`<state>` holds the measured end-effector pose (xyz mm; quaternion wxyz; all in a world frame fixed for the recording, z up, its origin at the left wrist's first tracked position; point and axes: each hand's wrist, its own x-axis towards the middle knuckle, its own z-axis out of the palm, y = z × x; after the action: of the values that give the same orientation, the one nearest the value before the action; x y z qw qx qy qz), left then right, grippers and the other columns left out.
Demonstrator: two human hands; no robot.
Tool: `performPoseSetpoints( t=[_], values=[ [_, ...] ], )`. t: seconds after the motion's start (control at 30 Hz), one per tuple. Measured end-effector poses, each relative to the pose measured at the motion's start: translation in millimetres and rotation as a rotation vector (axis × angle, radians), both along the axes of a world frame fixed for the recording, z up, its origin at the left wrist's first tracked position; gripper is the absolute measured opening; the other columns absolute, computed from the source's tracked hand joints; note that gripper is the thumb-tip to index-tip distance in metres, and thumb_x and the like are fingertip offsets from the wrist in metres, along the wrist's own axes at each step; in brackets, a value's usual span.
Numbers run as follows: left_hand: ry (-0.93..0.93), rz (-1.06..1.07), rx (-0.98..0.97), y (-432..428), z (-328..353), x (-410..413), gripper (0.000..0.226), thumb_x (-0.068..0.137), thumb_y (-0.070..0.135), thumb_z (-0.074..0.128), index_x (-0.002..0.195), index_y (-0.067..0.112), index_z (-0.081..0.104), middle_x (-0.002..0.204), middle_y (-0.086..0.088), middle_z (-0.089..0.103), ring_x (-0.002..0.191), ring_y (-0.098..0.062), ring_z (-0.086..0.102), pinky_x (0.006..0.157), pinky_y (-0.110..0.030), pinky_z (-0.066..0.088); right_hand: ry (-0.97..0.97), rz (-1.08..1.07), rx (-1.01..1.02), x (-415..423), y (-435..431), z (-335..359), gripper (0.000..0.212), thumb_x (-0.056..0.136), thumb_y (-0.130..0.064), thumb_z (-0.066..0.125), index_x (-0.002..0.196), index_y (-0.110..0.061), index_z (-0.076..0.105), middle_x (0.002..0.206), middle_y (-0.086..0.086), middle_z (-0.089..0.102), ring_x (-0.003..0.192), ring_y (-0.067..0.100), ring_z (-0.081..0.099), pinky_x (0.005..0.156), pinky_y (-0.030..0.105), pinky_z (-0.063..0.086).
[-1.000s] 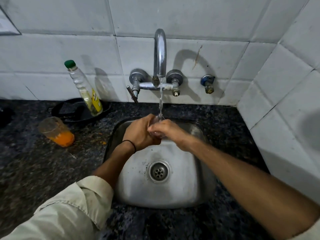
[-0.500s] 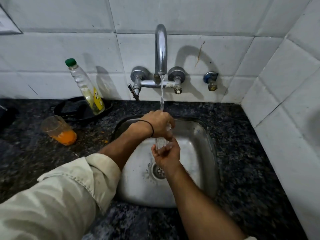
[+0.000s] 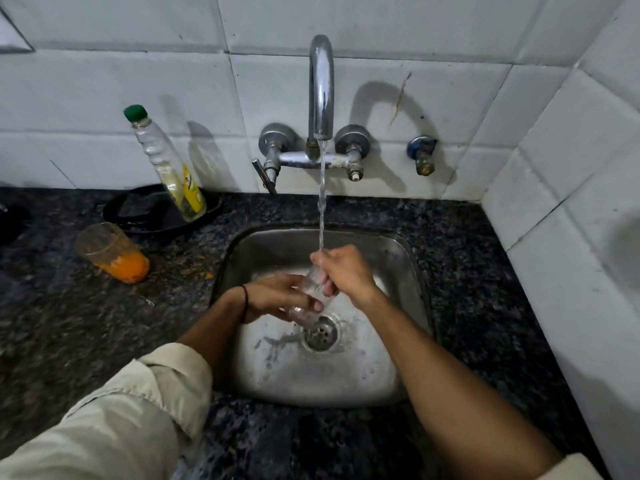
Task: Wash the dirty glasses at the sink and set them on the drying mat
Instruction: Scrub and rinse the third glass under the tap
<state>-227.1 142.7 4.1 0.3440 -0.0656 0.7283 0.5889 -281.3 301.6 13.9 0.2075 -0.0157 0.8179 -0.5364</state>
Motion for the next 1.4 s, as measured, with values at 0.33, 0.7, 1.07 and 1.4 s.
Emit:
performPoseSetpoints(
  t=[0.33, 0.7, 1.07, 1.4],
  values=[
    [0.562, 0.543, -0.059, 62.0, 8.5, -0.9, 0.009, 0.09, 0.002, 0.065, 0.098, 0.001, 0.062, 0.078, 0.002, 0.067, 0.071, -0.001, 0.064, 0.057, -0.01, 0.048, 0.553, 0.173, 0.566, 21.1, -17.4, 47.9, 0.047, 0.102, -0.047, 0.042, 0.068, -0.018, 0.057, 0.066, 0.0, 0.058, 0.062, 0.018, 0.053, 0.065, 0.03, 0.04],
    [0.623, 0.351, -0.022, 44.4, 47.1, -14.4, 0.022, 0.08, 0.008, 0.074, 0.099, 0.013, 0.065, 0.09, 0.001, 0.068, 0.093, -0.019, 0.065, 0.079, -0.027, 0.054, 0.671, 0.356, 0.378, 2.4, -4.9, 92.1, 0.048, 0.095, -0.037, 0.057, 0.05, -0.021, 0.05, 0.048, -0.004, 0.049, 0.047, 0.013, 0.048, 0.056, 0.03, 0.039],
    [0.511, 0.18, 0.511, 32.5, 46.9, -6.9, 0.031, 0.08, -0.013, 0.064, 0.103, 0.006, 0.068, 0.096, -0.011, 0.071, 0.096, -0.024, 0.068, 0.083, -0.031, 0.055, 0.605, 0.571, 0.273, -3.2, 7.0, 100.1, 0.048, 0.094, -0.042, 0.059, 0.052, -0.02, 0.059, 0.048, -0.003, 0.056, 0.045, 0.01, 0.051, 0.053, 0.03, 0.042],
    [0.653, 0.401, 0.008, 50.5, 53.2, -15.3, 0.024, 0.081, 0.004, 0.075, 0.092, 0.022, 0.065, 0.088, 0.001, 0.072, 0.087, -0.012, 0.069, 0.073, -0.02, 0.054, 0.702, 0.346, 0.434, 3.9, -3.9, 101.9, 0.047, 0.097, -0.042, 0.053, 0.055, -0.021, 0.058, 0.055, 0.0, 0.051, 0.053, 0.018, 0.049, 0.06, 0.033, 0.041]
  ],
)
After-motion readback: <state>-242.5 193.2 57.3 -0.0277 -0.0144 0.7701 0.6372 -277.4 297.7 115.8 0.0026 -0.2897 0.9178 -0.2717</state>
